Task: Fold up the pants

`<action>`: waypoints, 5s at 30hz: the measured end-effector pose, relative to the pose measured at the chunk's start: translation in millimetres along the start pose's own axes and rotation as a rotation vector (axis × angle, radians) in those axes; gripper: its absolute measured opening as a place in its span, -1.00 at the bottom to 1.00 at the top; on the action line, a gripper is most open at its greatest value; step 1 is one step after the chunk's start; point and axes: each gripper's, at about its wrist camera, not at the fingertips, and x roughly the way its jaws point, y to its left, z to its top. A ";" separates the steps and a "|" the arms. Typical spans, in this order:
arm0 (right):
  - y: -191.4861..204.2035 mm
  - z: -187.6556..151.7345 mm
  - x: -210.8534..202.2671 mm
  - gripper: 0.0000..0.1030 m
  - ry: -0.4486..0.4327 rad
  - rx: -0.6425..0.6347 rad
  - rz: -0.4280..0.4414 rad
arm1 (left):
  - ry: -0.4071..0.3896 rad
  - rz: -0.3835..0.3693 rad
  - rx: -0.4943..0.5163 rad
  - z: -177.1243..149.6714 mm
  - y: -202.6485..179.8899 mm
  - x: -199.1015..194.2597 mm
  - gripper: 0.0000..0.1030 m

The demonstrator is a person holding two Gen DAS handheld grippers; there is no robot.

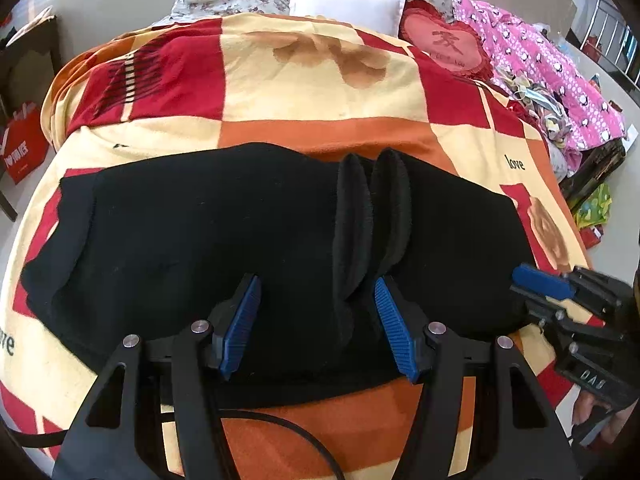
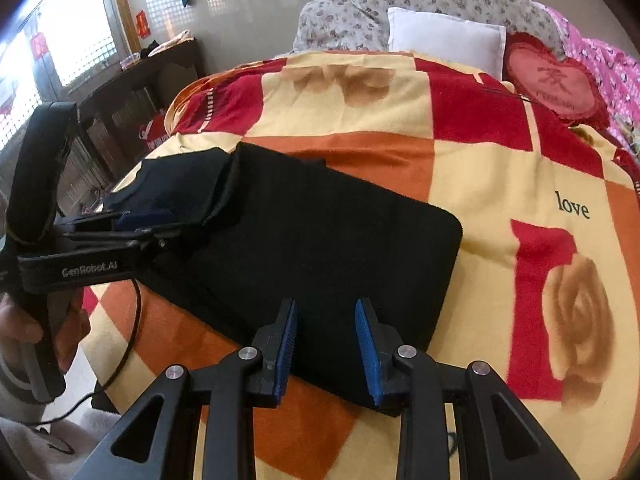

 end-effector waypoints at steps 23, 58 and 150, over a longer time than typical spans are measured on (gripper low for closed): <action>106.4 105.8 70.1 0.00 -0.055 -0.198 0.286 | -0.037 0.175 -0.408 -48.3 159.0 -65.0 0.16; 190.3 178.7 213.1 -0.48 0.129 -0.311 0.532 | -0.077 0.014 -0.473 -24.0 147.1 -32.4 0.03; -10.2 -4.7 -13.3 -0.33 -0.022 0.012 -0.015 | -0.054 0.019 0.081 26.2 -36.7 18.3 0.41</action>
